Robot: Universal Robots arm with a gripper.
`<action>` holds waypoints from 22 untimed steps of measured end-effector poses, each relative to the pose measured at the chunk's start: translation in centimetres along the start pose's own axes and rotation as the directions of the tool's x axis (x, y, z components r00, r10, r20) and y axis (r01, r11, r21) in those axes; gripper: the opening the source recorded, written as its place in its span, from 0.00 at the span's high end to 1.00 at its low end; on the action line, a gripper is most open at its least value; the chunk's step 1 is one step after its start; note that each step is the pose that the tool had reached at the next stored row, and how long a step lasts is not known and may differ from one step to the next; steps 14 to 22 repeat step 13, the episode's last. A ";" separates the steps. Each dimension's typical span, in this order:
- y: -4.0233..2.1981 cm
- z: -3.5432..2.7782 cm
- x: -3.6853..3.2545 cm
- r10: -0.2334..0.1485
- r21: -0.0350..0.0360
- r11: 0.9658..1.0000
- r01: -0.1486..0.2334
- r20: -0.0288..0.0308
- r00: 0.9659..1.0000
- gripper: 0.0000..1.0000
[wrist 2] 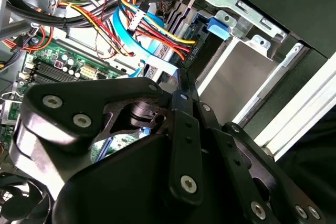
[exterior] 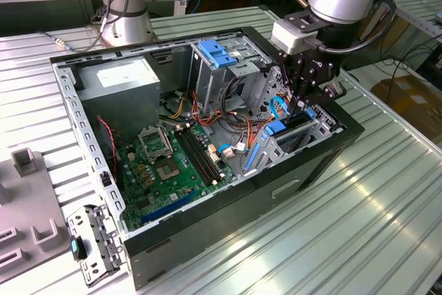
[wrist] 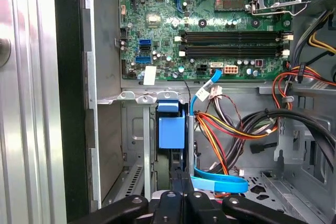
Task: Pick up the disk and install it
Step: 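Insert the second disk wire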
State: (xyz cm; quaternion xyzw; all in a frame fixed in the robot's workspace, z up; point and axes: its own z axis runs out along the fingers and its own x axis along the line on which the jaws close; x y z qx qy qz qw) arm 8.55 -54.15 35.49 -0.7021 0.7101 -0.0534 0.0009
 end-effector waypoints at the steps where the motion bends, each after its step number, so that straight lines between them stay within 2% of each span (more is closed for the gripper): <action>1: 0.00 0.00 0.00 0.000 0.000 1.000 0.000 0.000 1.000 0.89; 22: 0.00 0.00 0.00 0.000 0.000 1.000 0.000 0.000 1.000 0.89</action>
